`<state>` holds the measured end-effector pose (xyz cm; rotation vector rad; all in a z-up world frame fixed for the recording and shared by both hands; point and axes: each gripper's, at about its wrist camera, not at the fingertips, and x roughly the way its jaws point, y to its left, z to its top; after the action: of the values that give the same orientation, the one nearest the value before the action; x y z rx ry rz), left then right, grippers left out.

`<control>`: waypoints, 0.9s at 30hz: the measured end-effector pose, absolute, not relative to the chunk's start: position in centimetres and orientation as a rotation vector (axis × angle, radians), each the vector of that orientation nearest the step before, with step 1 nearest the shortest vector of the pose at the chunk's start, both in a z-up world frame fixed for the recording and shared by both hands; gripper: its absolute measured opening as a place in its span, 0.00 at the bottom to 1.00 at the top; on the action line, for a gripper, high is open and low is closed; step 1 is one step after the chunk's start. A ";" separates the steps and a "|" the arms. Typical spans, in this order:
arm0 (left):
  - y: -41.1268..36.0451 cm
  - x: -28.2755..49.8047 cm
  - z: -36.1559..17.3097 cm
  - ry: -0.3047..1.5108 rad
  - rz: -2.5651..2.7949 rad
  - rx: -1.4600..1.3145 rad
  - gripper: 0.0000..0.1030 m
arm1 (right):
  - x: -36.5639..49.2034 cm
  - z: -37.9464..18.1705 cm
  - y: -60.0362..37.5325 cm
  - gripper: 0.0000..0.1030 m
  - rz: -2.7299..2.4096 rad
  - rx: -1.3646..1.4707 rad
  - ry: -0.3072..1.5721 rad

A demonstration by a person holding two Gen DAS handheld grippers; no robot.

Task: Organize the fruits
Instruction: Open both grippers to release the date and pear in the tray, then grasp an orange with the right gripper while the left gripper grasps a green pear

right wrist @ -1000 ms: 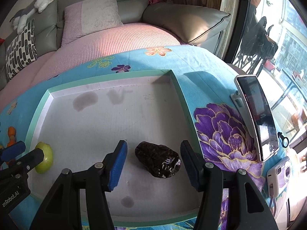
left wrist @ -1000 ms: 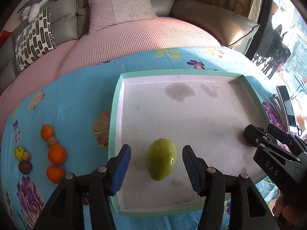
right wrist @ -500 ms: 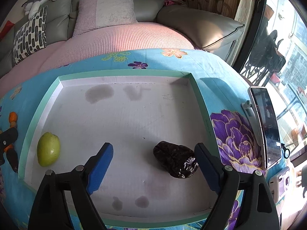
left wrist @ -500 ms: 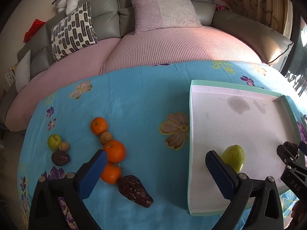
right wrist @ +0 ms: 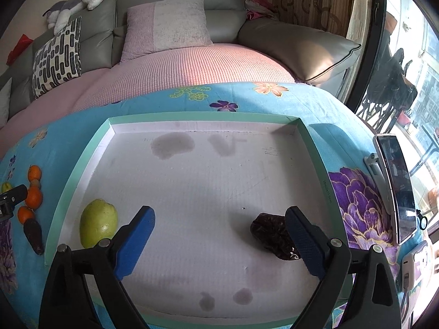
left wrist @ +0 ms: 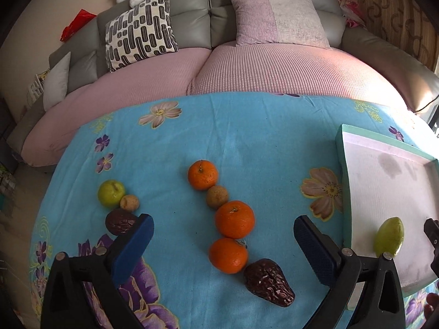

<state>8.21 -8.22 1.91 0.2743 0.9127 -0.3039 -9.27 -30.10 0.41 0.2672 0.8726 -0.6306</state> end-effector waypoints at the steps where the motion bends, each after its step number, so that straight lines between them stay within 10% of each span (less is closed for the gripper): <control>1: -7.9 8.4 1.9 0.911 -0.299 0.267 1.00 | -9.1 0.5 -29.9 0.93 -0.626 0.262 0.865; 27: 6.6 16.5 3.4 0.886 -0.191 -0.014 1.00 | -0.1 5.2 -18.9 0.92 -0.284 0.190 0.765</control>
<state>16.47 6.55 3.39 -0.0137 0.8863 -0.1909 -0.13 -18.86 5.22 0.1905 0.7651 -0.2841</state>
